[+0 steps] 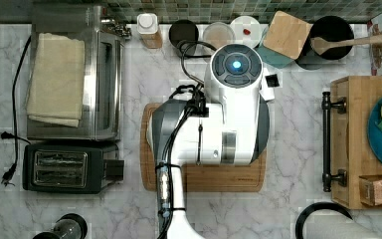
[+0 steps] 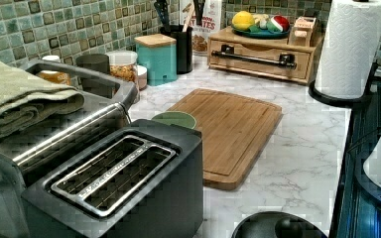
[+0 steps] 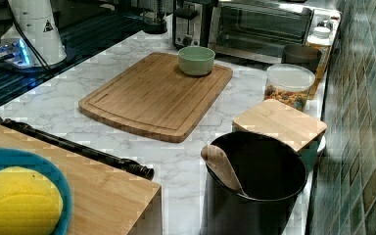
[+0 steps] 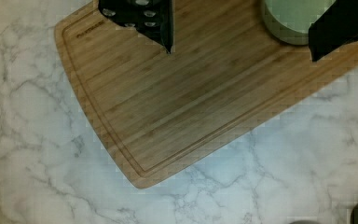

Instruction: Open the drawer.

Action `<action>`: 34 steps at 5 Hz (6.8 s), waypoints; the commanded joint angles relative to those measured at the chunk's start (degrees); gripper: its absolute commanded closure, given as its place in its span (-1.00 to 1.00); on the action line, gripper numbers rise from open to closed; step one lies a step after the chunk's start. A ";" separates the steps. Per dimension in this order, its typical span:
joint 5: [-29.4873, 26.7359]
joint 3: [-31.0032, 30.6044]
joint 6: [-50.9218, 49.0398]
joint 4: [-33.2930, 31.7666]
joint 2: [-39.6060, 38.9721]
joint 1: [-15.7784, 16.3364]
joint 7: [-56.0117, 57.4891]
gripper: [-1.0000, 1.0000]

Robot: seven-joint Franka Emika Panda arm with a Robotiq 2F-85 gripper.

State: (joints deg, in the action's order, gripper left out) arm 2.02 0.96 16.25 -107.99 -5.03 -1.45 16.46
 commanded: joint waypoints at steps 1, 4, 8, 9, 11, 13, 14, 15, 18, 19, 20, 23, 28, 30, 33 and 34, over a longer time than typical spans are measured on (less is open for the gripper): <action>5.83 7.13 9.59 -5.70 1.19 -8.64 27.97 -1.00; 4.80 12.23 25.75 -7.84 -4.02 -13.91 45.56 -1.00; 3.21 9.00 31.79 -16.41 -1.66 -17.64 49.21 -1.00; 10.34 9.58 33.25 -15.63 -3.83 -16.73 44.29 -1.00; 16.67 12.43 38.28 -14.19 -7.49 -17.95 43.99 -1.00; 17.78 13.98 39.86 -14.95 -7.40 -18.74 43.67 -1.00; 15.76 12.83 35.31 -13.33 -8.75 -19.27 45.23 -1.00; 10.61 10.46 41.72 -15.56 -11.98 -20.71 46.94 -1.00; 8.71 8.09 47.59 -14.59 -17.63 -24.28 50.25 -1.00; 9.74 8.67 45.31 -15.72 -15.64 -23.10 48.22 -1.00; 7.91 6.34 40.91 -14.87 -15.44 -23.74 52.32 -1.00; 0.54 -0.41 48.63 -22.65 -15.62 -18.44 47.90 -1.00; -1.28 -8.94 45.00 -32.61 -6.44 -4.96 26.21 -1.00; -0.35 -11.13 44.99 -32.59 -6.51 -7.26 25.52 -1.00; -0.01 -11.94 44.97 -32.61 -6.55 -8.11 25.29 -1.00; 0.01 -11.98 44.98 -32.59 -6.55 -8.15 25.26 -1.00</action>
State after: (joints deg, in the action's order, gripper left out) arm 3.07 -3.66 62.50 -137.20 -11.99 -17.40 44.76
